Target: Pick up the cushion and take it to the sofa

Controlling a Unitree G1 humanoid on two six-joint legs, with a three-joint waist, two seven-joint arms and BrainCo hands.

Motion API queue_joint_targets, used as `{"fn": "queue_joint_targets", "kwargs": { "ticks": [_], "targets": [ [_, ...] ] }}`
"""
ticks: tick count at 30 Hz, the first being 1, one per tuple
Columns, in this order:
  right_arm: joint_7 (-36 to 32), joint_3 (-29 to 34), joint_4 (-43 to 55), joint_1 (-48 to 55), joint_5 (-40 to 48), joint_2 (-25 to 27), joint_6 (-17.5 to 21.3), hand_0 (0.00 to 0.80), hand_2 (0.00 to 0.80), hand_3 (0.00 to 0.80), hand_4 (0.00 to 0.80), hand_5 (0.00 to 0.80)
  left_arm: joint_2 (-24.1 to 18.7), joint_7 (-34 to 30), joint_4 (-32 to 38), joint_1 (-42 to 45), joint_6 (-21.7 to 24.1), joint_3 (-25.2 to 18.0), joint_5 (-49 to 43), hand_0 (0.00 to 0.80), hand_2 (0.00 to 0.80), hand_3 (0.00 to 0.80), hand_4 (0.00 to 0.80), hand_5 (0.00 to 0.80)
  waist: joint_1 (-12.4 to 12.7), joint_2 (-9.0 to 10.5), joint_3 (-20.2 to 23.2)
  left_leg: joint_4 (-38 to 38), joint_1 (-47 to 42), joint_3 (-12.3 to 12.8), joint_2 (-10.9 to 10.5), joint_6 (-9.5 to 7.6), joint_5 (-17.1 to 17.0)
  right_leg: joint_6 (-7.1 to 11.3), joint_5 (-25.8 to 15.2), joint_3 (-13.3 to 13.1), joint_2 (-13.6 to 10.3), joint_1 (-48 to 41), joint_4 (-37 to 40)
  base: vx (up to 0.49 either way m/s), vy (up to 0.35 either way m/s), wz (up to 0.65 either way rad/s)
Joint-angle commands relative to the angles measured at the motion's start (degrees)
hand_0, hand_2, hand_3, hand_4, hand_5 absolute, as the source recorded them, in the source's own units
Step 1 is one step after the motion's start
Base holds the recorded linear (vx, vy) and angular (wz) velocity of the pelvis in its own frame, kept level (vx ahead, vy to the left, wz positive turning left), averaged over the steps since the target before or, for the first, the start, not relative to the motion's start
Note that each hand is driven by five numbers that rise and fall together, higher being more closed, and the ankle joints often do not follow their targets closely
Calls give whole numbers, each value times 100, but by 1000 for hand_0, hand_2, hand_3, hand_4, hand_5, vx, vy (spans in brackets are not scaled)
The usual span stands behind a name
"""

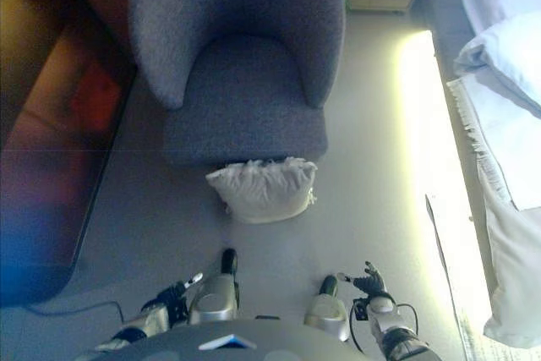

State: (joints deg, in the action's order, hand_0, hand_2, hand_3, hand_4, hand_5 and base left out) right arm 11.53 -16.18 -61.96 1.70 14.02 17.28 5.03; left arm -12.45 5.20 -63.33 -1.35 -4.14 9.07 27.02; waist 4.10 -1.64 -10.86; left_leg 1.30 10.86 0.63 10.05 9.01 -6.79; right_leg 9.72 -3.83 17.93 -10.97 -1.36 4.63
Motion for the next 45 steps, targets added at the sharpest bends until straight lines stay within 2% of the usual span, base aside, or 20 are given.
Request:
{"fn": "queue_joint_targets", "kwargs": {
  "ticks": [1, 3, 5, 7, 9, 11, 14, 17, 19, 22, 25, 30, 31, 33, 34, 36, 37, 40, 43, 45],
  "targets": [
    [154, 110, 184, -297, 447, -32, 247, 0, 0, 0, 0, 0, -179, 68, -186, -518, -82, 45, -165, 0, 0, 0, 0, 0, 150, 246, -326, 149, -49, 51, 380, 27, 463, 25, 219, -249, -510, 513, -310, 77, 219, 25],
    [119, 174, 134, -260, 471, -102, 286, 0, 0, 0, 0, 0, -164, 10, -242, -525, -81, 83, -304, 0, 0, 0, 0, 0, 115, 254, -276, 195, -70, 65, 280, -15, 528, 76, 197, -281, -586, 519, -346, 191, 262, 25],
    [62, 234, 170, -76, 325, -222, 299, 0, 0, 0, 0, 0, -155, -49, -273, -451, -49, 174, -482, 0, 0, 0, 0, 0, 36, 294, -205, 452, -165, 50, 95, -94, 749, 202, 158, -389, -782, 419, -417, 312, 282, 9],
    [74, 246, 291, 112, 136, -356, 228, 0, 0, 0, 0, 0, -174, -31, -251, -391, -97, 174, -402, 0, 0, 0, 0, 0, -8, 355, -169, 790, -239, 51, -85, -193, 1067, 363, 28, -488, -1101, 284, -412, 281, 314, 3],
    [130, 256, 350, 191, 30, -423, 133, 0, 0, 0, 0, 0, -189, -54, -263, -360, -150, 164, -424, 0, 0, 0, 0, 0, -36, 397, -165, 975, -301, 110, -196, -297, 1270, 410, -109, -559, -1325, 273, -449, 197, 302, -3],
    [193, 287, 436, 255, 67, -444, 81, 0, 0, 0, 0, 0, -205, -78, -227, -348, -195, 181, -537, 0, 0, 0, 0, 0, -60, 409, -167, 1038, -345, 161, -289, -404, 1365, 405, -169, -635, -1434, 290, -565, 117, 279, -19],
    [221, 278, 631, 375, -14, -462, 108, 0, 0, 0, 0, 0, -278, 63, -228, -351, -234, 217, -514, 0, 0, 0, 0, 0, -148, 422, -174, 1169, -366, 180, -423, -634, 1476, 216, 94, -833, -1209, 439, -1182, 87, 224, -20],
    [229, 223, 814, 365, 74, -432, 112, 0, 0, 0, 0, 0, -457, 212, -232, -317, -299, 97, -438, 0, 0, 0, 0, 0, -232, 520, -267, 1232, -514, 304, -541, -854, 1615, 151, -78, -742, -914, 971, -1987, 87, 111, -25],
    [235, 291, 858, 411, -6, -409, 235, 0, 0, 0, 0, 0, -522, 101, -245, -282, -317, 61, -551, 0, 0, 0, 0, 0, -291, 612, -241, 1278, -576, 340, -640, -912, 1714, 141, -229, -730, -893, 1060, -1637, 190, -55, -48],
    [172, 419, 797, 396, -3, -329, 276, 0, 0, 0, 0, 0, -575, -96, -203, -384, -366, 84, -605, 0, 0, 0, 0, 0, -379, 759, -229, 1564, -574, 430, -761, -921, 2023, 292, -732, -857, -1136, 1112, -696, 247, -169, -18],
    [121, 563, 655, 366, 129, -314, 212, 0, 0, 0, 0, 0, -565, -337, -203, -468, -429, 149, -756, 0, 0, 0, 0, 0, -422, 753, -224, 2003, -549, 351, -728, -919, 2400, 411, -1092, -1085, -1406, 1222, 28, 371, -260, 10],
    [-120, 693, 620, 519, 154, -454, 27, 0, 0, 0, 0, 0, -536, -292, -253, -210, -613, 88, -887, 0, 0, 0, 0, 0, -307, 785, -231, 2612, -638, 138, -542, -851, 2912, 528, -1198, -1213, -1732, 1412, 37, 470, -410, 8],
    [-160, 702, 621, 551, 144, -484, -8, 0, 0, 0, 0, 0, -542, -261, -270, -163, -643, 61, -916, 0, 0, 0, 0, 0, -308, 796, -238, 2691, -664, 87, -491, -835, 2991, 528, -1240, -1249, -1752, 1390, 37, 606, -640, 5],
    [-222, 684, 534, 573, 180, -504, -8, 0, 0, 0, 0, 0, -552, -169, -325, -57, -672, 39, -870, 0, 0, 0, 0, 0, -335, 788, -231, 2740, -774, -60, -234, -814, 3149, 528, -1116, -1306, -1681, 1279, 37, 601, -671, 16],
    [-198, 661, 468, 532, 152, -495, -10, 0, 0, 0, 0, 0, -530, -53, -374, -44, -631, 33, -765, 0, 0, 0, 0, 0, -380, 757, -241, 2694, -870, -160, -161, -801, 3194, 528, -1176, -1428, -1629, 1256, 18, 485, -562, 26],
    [-30, 556, 447, 362, 125, -453, -23, 0, 0, 0, 0, 0, -519, 83, -425, -84, -625, 20, -637, 0, 0, 0, 0, 0, -520, 669, -309, 2481, -1111, -303, -6, -740, 3153, 528, -1066, -1825, -1459, 1684, -767, 411, -479, 21],
    [46, 502, 507, 251, 149, -352, -4, 0, 0, 0, 0, 0, -508, 53, -436, -98, -628, 67, -777, 0, 0, 0, 0, 0, -598, 610, -338, 2331, -1271, -369, 106, -674, 3053, 528, -963, -1928, -1346, 1995, -1232, 357, -379, 9],
    [128, 487, 685, -11, 264, -6, 98, 0, 0, 0, 0, 0, -467, -142, -435, -79, -287, 620, -1626, 0, 0, 0, 0, 0, -755, 452, -389, 1916, -1482, -604, 372, -441, 2335, 436, -653, -2257, -934, 2521, -1842, 302, -302, -9],
    [-26, 434, 722, -145, 200, 244, 54, 0, 0, 0, 0, 0, -462, -58, -345, -129, -157, 772, -1248, 0, 0, 0, 0, 0, -788, 308, -327, 1302, -1677, -644, 451, -298, 1636, 343, -511, -2059, -679, 2603, -1721, 213, -342, 17],
    [-105, 403, 611, -146, 321, 291, 28, 0, 0, 0, 0, 0, -492, -148, -273, -159, -80, 713, -1283, 0, 0, 0, 0, 0, -727, 260, -260, 1215, -1662, -697, 400, -239, 1381, 247, -435, -1820, -639, 2464, -1593, 193, -317, 33]
  ]
}}
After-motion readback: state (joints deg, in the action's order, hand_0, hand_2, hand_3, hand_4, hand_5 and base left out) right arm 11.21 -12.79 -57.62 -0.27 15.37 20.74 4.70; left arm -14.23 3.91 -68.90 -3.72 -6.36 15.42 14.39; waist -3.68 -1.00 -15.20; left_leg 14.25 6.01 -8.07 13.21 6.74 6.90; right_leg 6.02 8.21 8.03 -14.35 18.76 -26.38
